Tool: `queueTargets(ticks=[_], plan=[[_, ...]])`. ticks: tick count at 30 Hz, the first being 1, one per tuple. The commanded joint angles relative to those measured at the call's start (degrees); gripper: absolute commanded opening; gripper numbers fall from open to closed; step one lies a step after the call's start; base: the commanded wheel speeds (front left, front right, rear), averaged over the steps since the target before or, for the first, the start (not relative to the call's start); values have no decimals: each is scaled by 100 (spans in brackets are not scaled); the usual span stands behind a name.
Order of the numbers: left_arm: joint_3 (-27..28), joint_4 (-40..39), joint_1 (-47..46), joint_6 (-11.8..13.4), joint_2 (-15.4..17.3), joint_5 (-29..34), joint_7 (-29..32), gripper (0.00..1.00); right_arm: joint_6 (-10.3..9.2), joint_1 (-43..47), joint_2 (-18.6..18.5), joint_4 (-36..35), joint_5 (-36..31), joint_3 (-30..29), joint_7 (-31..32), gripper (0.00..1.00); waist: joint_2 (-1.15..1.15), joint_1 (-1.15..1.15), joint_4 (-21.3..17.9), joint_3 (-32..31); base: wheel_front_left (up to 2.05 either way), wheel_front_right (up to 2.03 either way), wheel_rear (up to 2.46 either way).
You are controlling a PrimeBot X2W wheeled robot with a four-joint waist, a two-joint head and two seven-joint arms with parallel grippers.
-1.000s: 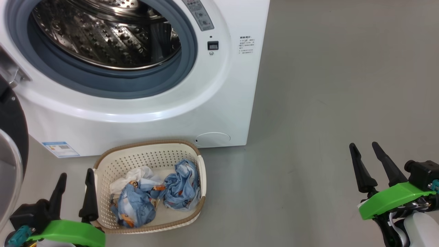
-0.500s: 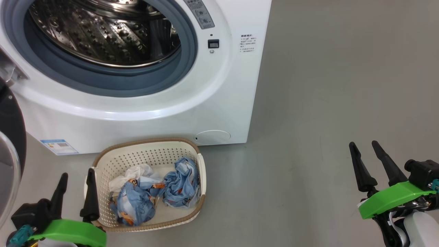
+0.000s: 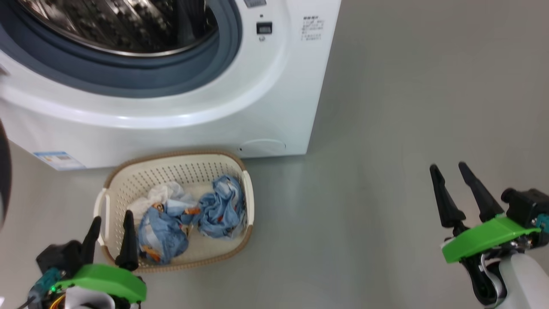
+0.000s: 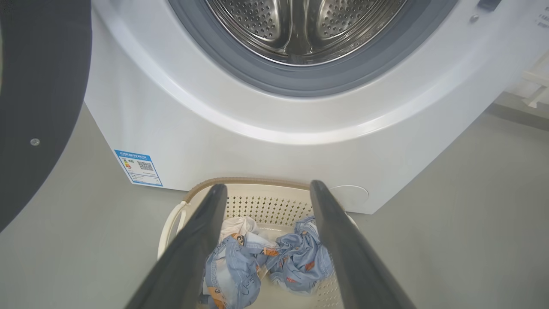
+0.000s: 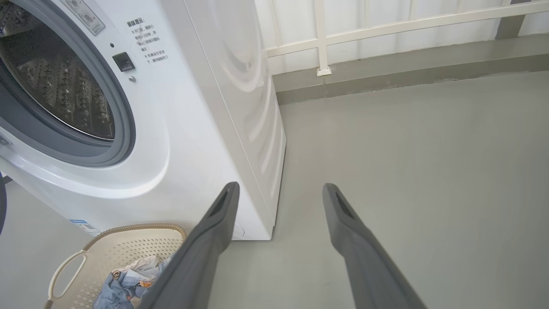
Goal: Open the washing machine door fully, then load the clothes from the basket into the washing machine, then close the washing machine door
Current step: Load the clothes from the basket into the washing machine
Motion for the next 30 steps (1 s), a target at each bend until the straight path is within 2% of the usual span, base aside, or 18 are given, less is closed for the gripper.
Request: queueTargets(ticks=[1,19,23,30], plan=[[152,-26,-202,-9,107,59,-36,100,57,-120,-34,-166,-33,123,-70,100,0,0,-20,223,0,0,0],[-207,2289,-1957,-9,297,51,-36,100,57,-815,96,-442,-104,205,-70,100,0,0,-107,1579,0,0,0],[-385,2695,-2299,-9,395,72,-36,100,57,-951,127,-483,-121,248,-70,100,0,0,-153,1785,0,0,0],[-964,3868,-3175,-9,659,-54,98,100,57,-1102,186,-560,-121,340,-70,100,0,0,-244,2186,0,0,0]])
